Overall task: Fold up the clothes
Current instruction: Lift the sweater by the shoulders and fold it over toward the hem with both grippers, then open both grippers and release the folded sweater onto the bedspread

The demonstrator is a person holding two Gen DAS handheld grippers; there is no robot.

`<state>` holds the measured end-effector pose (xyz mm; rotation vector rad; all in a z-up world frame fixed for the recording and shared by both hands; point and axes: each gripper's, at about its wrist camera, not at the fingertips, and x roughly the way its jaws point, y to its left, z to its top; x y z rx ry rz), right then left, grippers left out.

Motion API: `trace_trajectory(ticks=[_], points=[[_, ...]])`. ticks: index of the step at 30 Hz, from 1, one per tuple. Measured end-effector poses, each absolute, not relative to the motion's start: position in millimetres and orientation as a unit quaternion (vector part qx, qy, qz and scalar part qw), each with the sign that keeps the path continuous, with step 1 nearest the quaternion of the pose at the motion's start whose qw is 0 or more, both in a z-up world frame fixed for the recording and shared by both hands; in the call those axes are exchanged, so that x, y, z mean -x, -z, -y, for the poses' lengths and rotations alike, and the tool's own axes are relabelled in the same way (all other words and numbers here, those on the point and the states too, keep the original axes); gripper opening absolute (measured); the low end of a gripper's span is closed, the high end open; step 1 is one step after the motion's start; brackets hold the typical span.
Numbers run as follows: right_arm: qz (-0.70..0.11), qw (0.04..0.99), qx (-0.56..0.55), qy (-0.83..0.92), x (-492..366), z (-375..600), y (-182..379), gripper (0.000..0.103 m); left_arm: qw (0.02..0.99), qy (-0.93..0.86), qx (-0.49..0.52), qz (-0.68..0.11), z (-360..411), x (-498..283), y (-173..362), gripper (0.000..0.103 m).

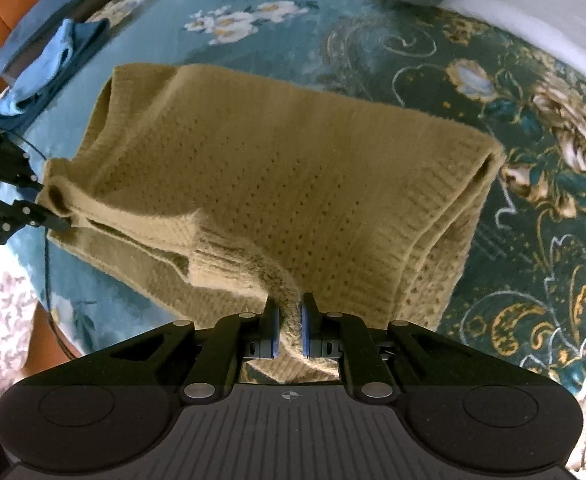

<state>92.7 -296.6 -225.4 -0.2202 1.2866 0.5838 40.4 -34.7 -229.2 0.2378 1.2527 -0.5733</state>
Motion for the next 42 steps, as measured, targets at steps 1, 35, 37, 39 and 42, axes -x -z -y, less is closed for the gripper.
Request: trace_trajectory(ticks=[1, 35, 37, 39, 42], points=[[-0.591, 0.754, 0.1, -0.268, -93, 297, 227, 0.009, 0.765, 0.262, -0.109, -0.578, 35, -40, 231, 0.011], [-0.552, 0.797, 0.06, -0.238, -52, 285, 155, 0.056, 0.834, 0.224, 0.003, -0.504, -1, 4, 132, 0.048], [-0.549, 0.8, 0.056, -0.235, -43, 282, 144, 0.057, 0.839, 0.225, 0.014, -0.495, -2, 13, 120, 0.049], [-0.549, 0.8, 0.055, -0.236, -31, 279, 134, 0.057, 0.843, 0.226, 0.027, -0.488, -2, 23, 108, 0.049], [-0.549, 0.798, 0.06, -0.242, -13, 275, 120, 0.058, 0.847, 0.23, 0.039, -0.477, 0, 41, 91, 0.05]])
